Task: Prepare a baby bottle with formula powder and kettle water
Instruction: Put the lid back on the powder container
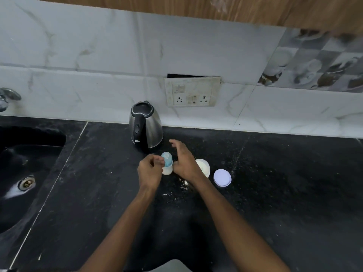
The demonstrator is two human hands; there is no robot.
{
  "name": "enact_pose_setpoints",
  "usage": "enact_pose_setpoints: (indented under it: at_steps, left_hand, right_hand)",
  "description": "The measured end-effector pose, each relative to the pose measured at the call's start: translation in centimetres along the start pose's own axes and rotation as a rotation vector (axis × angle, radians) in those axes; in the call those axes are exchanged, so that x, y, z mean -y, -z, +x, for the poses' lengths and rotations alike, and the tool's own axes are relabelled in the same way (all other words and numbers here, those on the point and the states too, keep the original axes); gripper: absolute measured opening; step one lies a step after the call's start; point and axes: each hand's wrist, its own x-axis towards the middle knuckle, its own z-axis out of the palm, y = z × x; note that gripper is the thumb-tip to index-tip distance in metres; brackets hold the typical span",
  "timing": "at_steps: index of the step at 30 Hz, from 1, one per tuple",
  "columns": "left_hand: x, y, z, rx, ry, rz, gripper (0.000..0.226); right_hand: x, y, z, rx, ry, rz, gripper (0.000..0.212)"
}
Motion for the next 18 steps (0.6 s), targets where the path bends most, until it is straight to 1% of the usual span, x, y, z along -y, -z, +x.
enact_pose_setpoints:
  at_steps: [2,5,7,10,12,15,18]
  left_hand:
    - [-0.4,-1.0,-0.5,0.014,-0.059,0.018,0.022]
    - [-0.5,-2.6,-0.7,0.083,-0.087,0.021,0.022]
    - [-0.6,-3.7,-0.9,0.128,-0.097,0.027,0.019]
    - [-0.7,-5.3,-1.4,0.194,-0.124,0.067,0.015]
    - [-0.6,-6.3,-1.6,0.258,-0.144,0.097,0.02]
    - [0.3,-7.7,-1.6,0.364,-0.155,0.134,0.044]
    - [1.6,-8.7,-1.5,0.425,-0.163,0.207,0.07]
  right_hand:
    - [-0.5,2.1,-0.1,-0.154,0.027,0.044,0.074]
    - [-1.7,6.0,-0.3,-0.379,-0.016,0.046,0.046]
    - [-3.0,8.5,-0.6,-0.456,-0.061,0.015,0.036]
    - [-5.3,10.7,-1.3,-0.471,-0.099,-0.028,0.029]
    - [-6.8,11.2,-2.1,-0.447,-0.141,-0.055,0.027]
    - [-8.6,11.2,-3.6,-0.38,-0.212,-0.08,0.027]
    - [-9.9,10.4,-5.1,-0.329,-0.248,-0.078,0.025]
